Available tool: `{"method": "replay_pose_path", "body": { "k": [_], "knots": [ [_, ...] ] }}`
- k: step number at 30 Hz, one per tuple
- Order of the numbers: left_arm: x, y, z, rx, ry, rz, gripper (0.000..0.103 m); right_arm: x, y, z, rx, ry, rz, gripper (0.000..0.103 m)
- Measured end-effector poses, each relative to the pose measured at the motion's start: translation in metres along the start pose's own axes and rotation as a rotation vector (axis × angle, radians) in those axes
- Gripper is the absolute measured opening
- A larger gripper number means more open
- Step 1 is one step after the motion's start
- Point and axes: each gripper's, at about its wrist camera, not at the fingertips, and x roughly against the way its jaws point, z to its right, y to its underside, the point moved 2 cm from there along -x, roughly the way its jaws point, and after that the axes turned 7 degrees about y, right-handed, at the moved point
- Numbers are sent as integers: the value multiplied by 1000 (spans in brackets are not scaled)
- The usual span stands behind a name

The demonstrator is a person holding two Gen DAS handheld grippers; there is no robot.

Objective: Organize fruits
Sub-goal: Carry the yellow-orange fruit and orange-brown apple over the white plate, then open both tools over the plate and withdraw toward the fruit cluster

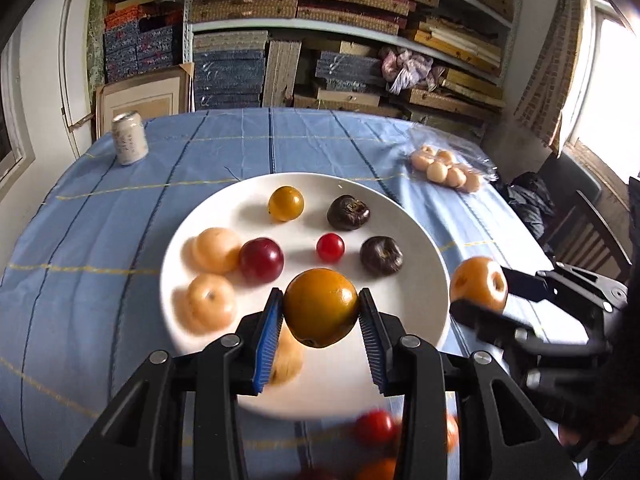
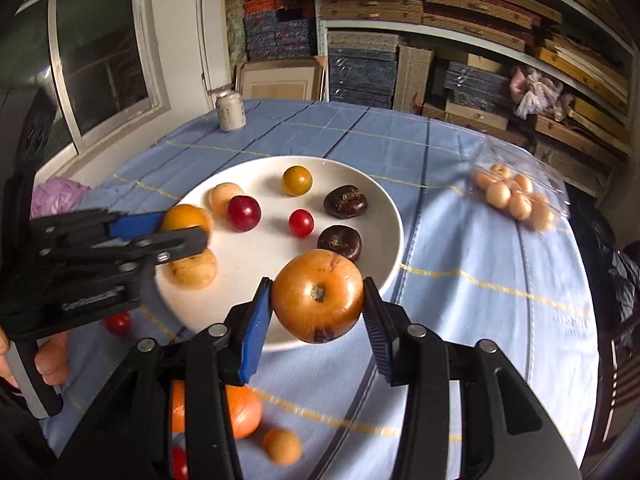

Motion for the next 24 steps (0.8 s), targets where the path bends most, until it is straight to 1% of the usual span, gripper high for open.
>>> {"method": "replay_pose_path", "body": {
  "k": [4,10,18,21,24],
  "knots": [
    [-30,-9,-5,12,-16,-38,39,-23,-4,-2,22,-1,-21,44],
    [-54,-6,-17,40,-30,-87,39,-50,-6,-5,79,23,-61,44],
    [-66,-5,-21,57,-27,-116,39,-75,-8,-9,142,52,-116,44],
    [-69,-4,-22,65,-22,-126,39,-77,-5,-11,148,50,-123,44],
    [-64,-6,-22,67,-25,-111,40,-75,-4,-14,162,69,-111,44]
  ]
}}
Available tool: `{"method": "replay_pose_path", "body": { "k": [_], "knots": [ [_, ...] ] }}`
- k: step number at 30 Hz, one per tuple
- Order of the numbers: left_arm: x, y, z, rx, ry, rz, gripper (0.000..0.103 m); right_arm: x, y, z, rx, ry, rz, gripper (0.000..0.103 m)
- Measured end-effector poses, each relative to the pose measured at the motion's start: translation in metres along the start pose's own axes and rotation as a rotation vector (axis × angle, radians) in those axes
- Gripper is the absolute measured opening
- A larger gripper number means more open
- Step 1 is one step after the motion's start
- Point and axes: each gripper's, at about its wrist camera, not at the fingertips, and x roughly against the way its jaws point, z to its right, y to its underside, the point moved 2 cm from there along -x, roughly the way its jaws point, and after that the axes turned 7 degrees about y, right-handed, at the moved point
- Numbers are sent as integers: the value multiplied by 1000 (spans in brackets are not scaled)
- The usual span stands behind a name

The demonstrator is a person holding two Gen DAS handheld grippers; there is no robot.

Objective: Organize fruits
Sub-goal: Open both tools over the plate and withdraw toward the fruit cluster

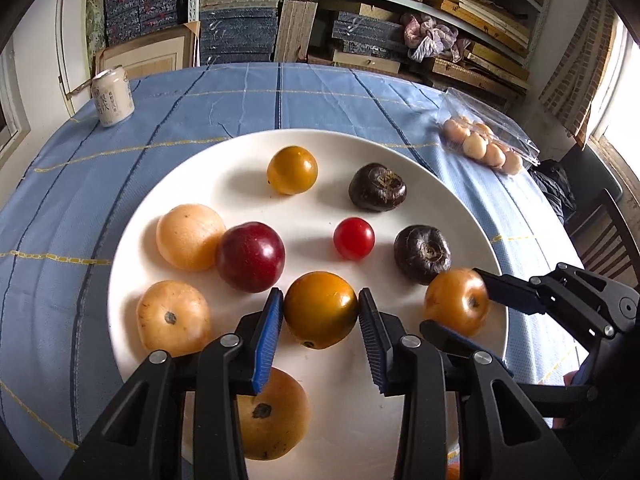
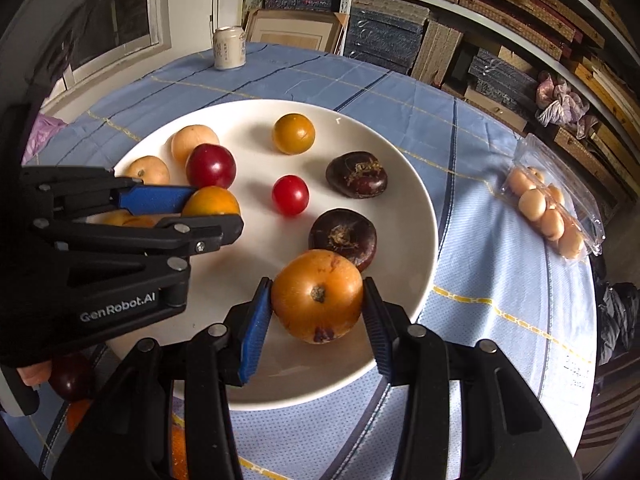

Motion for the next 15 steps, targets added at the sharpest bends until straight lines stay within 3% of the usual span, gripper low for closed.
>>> {"method": "replay_pose_path", "body": {
  "k": [6,8,11,15],
  "knots": [
    [24,2,-4,29,35,16,45,29,4,7,-25,35,51,45],
    [44,8,-7,35,38,40,65,46,9,10,-44,34,70,46],
    [74,20,-11,32,41,89,77,78,27,10,-72,7,108,54],
    [110,46,-16,11,57,123,86,107,56,5,-116,-36,116,55]
  ]
}}
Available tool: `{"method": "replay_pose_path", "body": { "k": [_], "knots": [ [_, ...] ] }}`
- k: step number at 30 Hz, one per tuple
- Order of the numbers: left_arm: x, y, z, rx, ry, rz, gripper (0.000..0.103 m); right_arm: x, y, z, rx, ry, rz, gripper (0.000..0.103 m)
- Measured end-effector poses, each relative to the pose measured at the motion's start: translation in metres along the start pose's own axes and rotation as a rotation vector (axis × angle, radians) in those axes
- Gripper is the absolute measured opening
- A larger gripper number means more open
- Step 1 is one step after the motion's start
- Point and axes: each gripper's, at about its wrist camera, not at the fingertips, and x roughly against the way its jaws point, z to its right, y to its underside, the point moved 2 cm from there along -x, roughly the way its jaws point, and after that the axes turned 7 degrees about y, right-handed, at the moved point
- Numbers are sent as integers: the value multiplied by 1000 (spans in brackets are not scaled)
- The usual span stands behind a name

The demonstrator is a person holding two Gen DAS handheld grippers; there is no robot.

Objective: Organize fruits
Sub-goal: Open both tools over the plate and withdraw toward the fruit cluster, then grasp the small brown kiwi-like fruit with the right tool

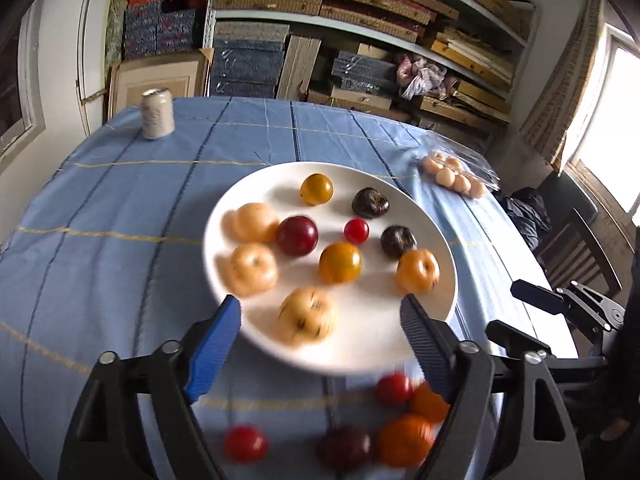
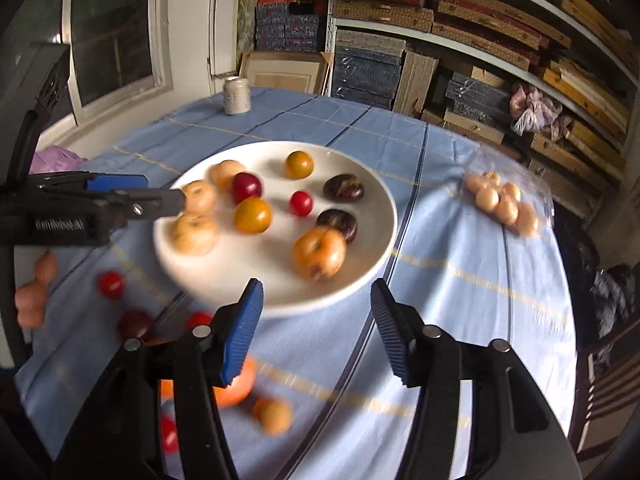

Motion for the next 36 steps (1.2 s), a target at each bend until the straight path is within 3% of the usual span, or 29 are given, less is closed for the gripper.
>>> {"method": "replay_pose_path", "body": {
  "k": [3,8,14,21,23,26,36],
  "knots": [
    [25,27,-7,-8,-7,9,99,14,27,-7,-9,-10,-8,57],
    [38,68,-18,-27,-31,-17,99,18,66,-20,-1,16,-19,61],
    [36,97,-40,17,-64,-63,99,7,79,-37,63,64,-20,61],
    [23,100,-39,-14,-132,-100,99,-16,73,-40,65,88,-52,45],
    [21,98,-39,-23,-162,-98,99,-19,71,-41,62,79,-61,33],
    [16,94,-40,-26,-184,-97,99,-22,70,-42,59,67,-69,27],
    [2,88,-45,-26,-246,-92,99,-23,68,-38,43,57,-66,26]
  ]
}}
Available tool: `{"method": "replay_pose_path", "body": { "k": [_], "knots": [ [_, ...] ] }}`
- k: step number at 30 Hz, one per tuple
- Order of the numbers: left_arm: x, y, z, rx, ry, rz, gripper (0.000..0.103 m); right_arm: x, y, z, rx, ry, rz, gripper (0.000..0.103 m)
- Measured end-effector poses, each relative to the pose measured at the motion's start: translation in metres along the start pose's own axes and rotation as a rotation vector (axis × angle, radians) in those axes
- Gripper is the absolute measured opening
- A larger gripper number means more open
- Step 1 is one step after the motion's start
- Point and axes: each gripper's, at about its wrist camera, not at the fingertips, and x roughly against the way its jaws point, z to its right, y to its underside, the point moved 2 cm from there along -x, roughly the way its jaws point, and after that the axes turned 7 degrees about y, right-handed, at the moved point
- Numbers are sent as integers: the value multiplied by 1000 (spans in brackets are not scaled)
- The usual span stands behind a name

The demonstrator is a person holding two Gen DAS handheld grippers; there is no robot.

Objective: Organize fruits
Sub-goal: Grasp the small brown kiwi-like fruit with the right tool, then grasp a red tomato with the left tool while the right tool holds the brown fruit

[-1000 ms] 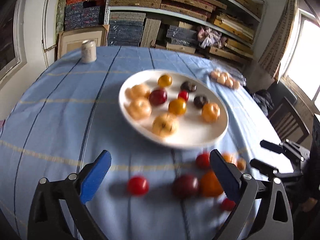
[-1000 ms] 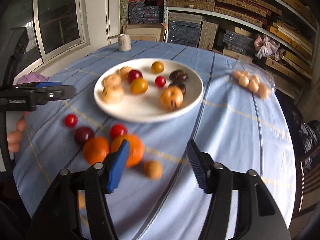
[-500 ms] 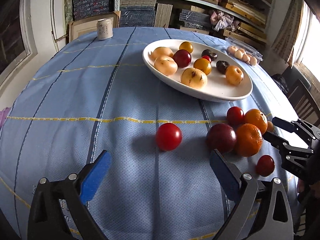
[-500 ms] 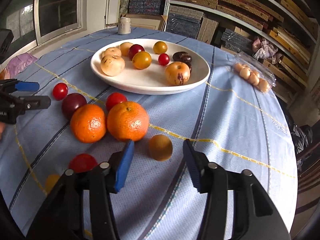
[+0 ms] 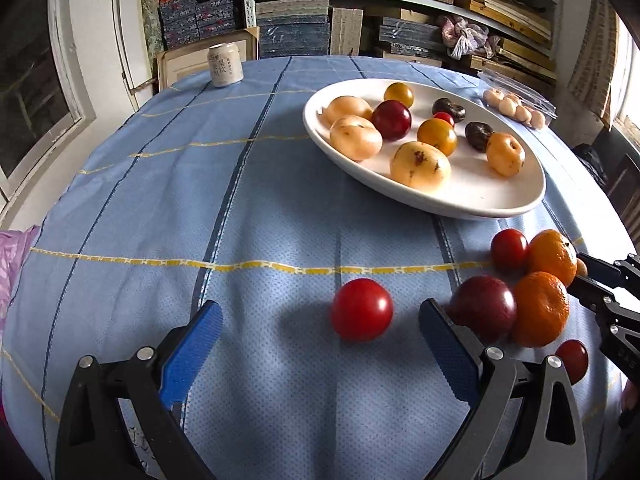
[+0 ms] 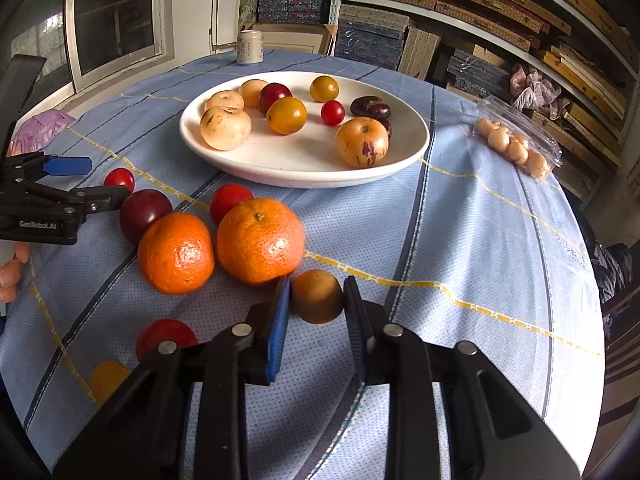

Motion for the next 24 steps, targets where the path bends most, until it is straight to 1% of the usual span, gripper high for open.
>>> {"method": "replay_pose_path", "body": {
  "k": [11,14,21,22,23,24],
  "knots": [
    [-3,1,1,-13,-42,-12,99,3,2,3,-15,-11,13,26],
    [-2,0,3,-19,-52,-2,99,4,2,4,-24,-17,16,26],
    [-4,0,3,-14,-48,-7,99,8,2,7,-42,-22,31,26],
    [-6,0,3,-15,-45,-13,94,8,2,7,-45,-21,33,26],
    [-7,0,3,-18,-43,-17,81,9,2,7,-46,-22,36,26],
    [-8,1,4,-22,-39,-24,76,9,2,8,-48,-22,37,26]
  ]
}}
